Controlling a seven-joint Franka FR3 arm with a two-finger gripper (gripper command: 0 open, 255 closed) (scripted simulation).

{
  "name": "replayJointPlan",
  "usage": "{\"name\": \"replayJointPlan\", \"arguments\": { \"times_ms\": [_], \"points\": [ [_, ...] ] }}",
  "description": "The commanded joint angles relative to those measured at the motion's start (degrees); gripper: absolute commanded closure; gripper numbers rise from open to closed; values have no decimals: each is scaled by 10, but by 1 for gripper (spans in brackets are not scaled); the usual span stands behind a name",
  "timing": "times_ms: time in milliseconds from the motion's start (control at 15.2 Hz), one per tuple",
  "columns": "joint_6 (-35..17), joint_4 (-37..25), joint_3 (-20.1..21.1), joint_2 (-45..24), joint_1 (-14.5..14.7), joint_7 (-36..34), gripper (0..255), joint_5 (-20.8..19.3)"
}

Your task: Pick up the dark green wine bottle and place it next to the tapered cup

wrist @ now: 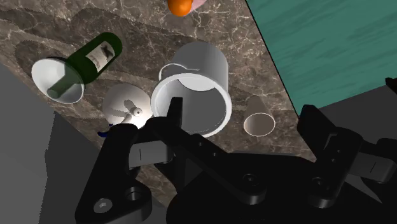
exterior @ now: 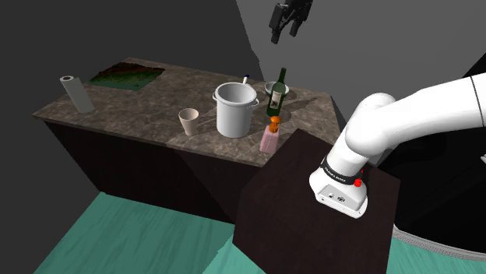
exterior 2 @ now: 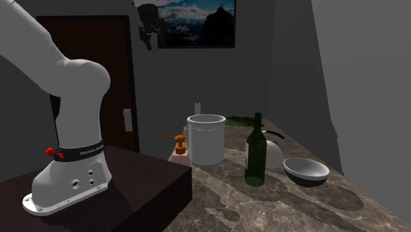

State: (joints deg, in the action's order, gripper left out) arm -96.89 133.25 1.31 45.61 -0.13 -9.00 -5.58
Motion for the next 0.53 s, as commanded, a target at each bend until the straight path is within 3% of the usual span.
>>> {"name": "replayJointPlan", "arguments": {
  "times_ms": [0, 462],
  "points": [
    [0, 0, 0, 0, 0, 0, 0, 0],
    [-85, 38, -82, -45, -24, 76, 0, -37]
  ]
}}
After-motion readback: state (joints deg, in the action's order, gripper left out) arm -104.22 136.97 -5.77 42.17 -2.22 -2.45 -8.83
